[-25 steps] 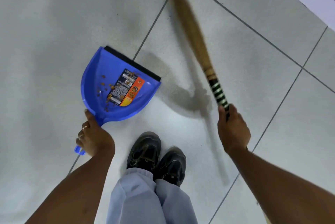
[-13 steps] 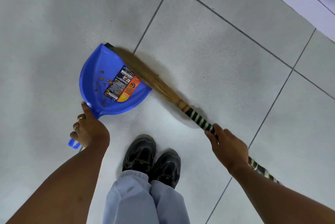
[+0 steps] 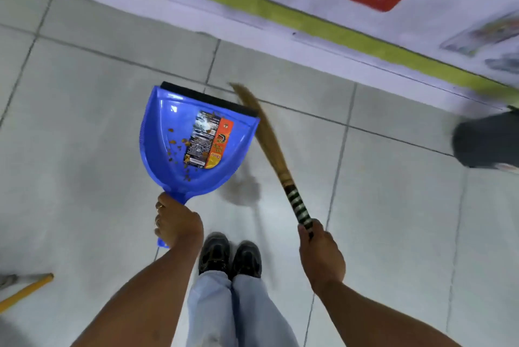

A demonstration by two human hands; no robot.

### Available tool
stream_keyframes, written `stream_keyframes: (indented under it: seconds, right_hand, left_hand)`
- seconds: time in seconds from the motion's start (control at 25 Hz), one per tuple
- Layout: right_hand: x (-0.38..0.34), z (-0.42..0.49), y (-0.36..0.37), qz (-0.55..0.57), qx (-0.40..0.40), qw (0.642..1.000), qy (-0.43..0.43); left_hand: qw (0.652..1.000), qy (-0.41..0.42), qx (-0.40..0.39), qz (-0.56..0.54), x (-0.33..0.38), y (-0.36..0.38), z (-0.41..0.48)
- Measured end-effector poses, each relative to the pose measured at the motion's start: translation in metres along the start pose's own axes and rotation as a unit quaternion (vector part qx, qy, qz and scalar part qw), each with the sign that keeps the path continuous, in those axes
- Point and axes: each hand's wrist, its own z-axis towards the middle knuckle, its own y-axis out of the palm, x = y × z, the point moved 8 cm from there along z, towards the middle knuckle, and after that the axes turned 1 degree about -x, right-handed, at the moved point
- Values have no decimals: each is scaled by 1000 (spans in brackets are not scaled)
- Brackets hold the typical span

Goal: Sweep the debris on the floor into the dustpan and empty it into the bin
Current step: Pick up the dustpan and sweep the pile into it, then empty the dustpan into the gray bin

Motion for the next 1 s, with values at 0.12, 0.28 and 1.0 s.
stream_keyframes:
  seconds: [0.12, 0.28, 1.0]
  right_hand:
    - [8, -44, -74, -45, -37, 998, -28]
    - [36, -93, -170, -18, -31, 999, -23]
    - [391, 20, -414, -43, 19, 997, 57]
  left_hand:
    - [997, 57, -51, 4, 68, -49, -74]
    - [981, 161, -88, 59, 148, -105, -170]
    - [883, 385, -150, 224, 458, 124, -488]
